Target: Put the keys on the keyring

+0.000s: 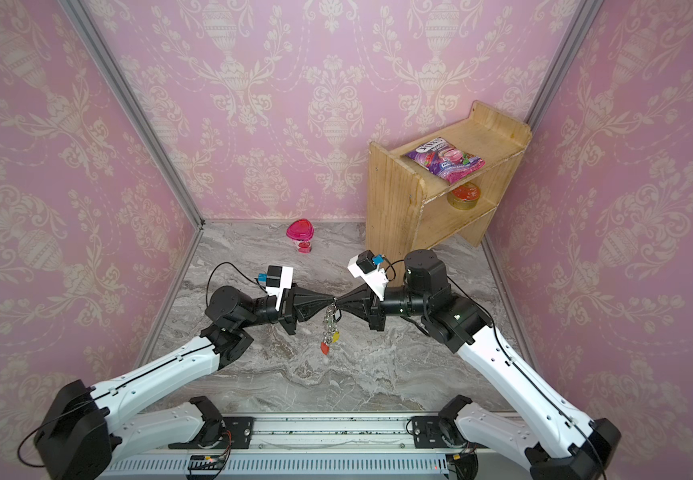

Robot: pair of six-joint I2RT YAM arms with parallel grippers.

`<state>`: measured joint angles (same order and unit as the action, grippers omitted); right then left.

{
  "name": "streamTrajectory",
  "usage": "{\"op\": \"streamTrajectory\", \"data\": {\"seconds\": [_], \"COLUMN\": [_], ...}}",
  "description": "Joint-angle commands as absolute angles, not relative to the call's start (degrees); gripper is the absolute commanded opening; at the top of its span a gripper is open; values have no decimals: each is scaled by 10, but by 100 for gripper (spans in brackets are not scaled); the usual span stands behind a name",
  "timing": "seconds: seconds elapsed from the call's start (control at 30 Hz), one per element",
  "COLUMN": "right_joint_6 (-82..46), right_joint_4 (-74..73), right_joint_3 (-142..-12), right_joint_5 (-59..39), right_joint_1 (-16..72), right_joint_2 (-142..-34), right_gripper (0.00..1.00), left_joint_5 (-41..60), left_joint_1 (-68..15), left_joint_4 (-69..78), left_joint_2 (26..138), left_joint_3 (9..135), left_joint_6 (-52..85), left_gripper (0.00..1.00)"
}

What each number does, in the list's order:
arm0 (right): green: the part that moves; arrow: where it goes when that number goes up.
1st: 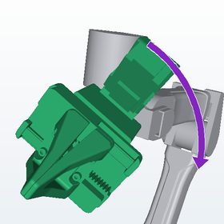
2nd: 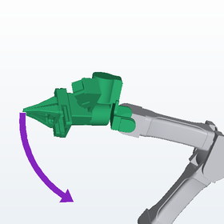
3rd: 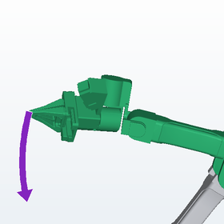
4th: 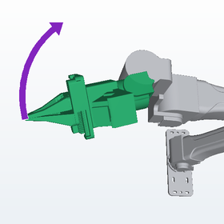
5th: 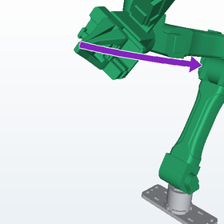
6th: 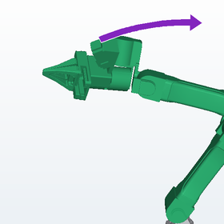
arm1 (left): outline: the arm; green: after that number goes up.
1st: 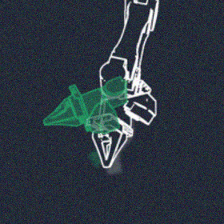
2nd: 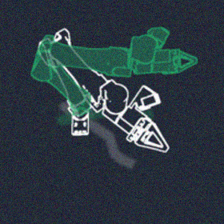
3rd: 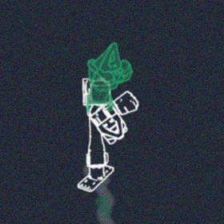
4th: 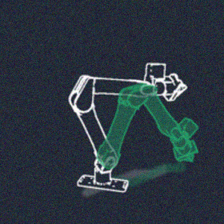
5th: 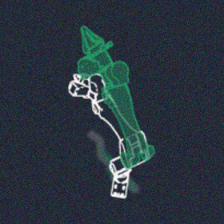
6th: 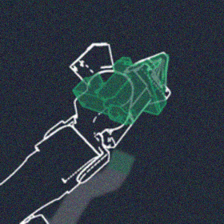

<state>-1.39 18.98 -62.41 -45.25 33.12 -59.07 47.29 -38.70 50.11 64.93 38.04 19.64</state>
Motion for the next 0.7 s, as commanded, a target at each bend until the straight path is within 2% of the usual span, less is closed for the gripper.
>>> {"op": "streamTrajectory", "data": {"seconds": [0.0, 0.37, 0.53, 0.67], "right_joint_6": [-25, -31, -39, -36], "right_joint_4": [176, 169, 161, 162], "right_joint_3": [-616, -611, -609, -606], "right_joint_5": [-461, -463, -469, -471], "right_joint_1": [332, 332, 332, 332], "right_joint_2": [-591, -593, -595, -593], "right_gripper": [10, 8, 0, 0], "left_joint_5": [481, 479, 478, 478], "left_joint_1": [-386, -386, -386, -386], "left_joint_4": [533, 535, 536, 532], "left_joint_2": [640, 639, 638, 638], "left_joint_3": [393, 391, 392, 392], "left_joint_6": [203, 204, 205, 206], "left_gripper": [0, 0, 0, 0]}}
